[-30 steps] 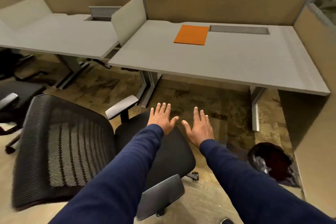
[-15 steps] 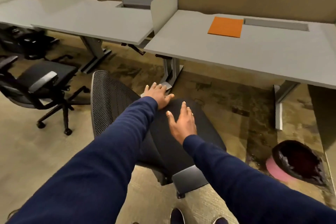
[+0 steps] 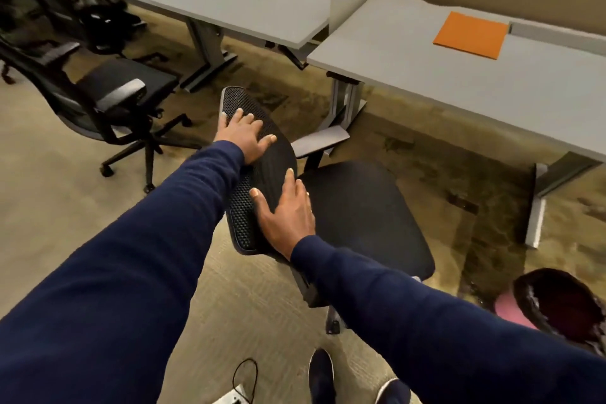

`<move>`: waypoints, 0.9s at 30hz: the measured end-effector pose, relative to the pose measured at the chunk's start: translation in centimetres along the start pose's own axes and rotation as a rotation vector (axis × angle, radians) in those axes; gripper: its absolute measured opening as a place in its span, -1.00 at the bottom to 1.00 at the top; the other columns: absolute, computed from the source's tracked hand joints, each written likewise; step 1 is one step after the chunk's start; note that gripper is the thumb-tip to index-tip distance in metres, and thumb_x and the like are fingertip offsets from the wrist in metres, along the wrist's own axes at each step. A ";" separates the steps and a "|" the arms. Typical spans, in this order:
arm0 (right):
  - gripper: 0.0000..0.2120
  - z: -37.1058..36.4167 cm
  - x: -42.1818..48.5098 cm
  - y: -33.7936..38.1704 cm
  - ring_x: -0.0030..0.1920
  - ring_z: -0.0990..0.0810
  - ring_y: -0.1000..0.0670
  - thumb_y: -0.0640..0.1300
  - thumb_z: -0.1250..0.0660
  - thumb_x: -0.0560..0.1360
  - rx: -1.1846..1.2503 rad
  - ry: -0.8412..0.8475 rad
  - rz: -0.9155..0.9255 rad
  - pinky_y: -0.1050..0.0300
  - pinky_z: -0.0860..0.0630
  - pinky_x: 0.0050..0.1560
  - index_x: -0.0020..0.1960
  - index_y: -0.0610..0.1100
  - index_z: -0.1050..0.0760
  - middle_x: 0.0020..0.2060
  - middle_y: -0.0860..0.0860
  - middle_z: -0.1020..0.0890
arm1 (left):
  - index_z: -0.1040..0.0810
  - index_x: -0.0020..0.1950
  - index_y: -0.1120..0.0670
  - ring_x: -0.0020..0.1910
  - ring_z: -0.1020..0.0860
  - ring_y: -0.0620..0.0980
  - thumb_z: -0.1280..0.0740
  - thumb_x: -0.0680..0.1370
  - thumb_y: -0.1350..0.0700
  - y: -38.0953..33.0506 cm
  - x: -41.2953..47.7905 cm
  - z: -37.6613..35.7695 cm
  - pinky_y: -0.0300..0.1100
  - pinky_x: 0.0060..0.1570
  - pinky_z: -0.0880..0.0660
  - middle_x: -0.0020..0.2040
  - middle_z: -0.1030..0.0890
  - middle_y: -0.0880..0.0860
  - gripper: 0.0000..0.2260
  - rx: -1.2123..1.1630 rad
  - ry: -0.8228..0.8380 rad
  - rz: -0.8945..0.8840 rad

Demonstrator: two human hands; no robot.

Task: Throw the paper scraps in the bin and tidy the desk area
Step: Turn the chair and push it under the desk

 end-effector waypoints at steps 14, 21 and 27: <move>0.01 -3.9 1.3 3.4 0.60 0.04 -0.27 0.25 -0.37 0.43 -0.081 0.179 0.058 -0.32 -0.09 0.51 0.60 0.11 0.24 0.62 -0.14 0.09 | -0.20 0.58 0.09 0.60 -0.06 0.13 -0.31 0.60 -0.04 4.3 -0.1 1.0 -0.09 0.52 -0.07 0.63 0.02 0.18 -0.40 -0.608 -0.179 0.245; 0.06 -2.1 2.5 3.2 0.59 -0.04 -0.22 0.21 -0.43 0.40 -0.021 0.194 0.046 -0.28 -0.13 0.52 0.60 0.10 0.23 0.61 -0.13 0.02 | -0.16 0.59 0.07 0.60 -0.05 0.11 -0.32 0.59 -0.01 2.3 1.5 1.8 -0.07 0.53 -0.07 0.63 0.06 0.14 -0.38 -0.585 -0.155 0.230; 0.07 -2.0 2.9 2.6 0.60 0.02 -0.22 0.19 -0.44 0.39 0.018 0.194 0.028 -0.30 -0.08 0.52 0.59 0.12 0.25 0.61 -0.11 0.05 | -0.14 0.60 0.06 0.60 -0.03 0.11 -0.32 0.59 0.01 1.4 2.0 1.8 -0.09 0.53 -0.06 0.63 0.07 0.14 -0.37 -0.550 -0.151 0.214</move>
Point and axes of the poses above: each hand's wrist, its own x-axis towards the middle knuckle, its own z-axis out of the back of the hand, y = z × x, the point moved 9 cm from there along x, towards the middle knuckle
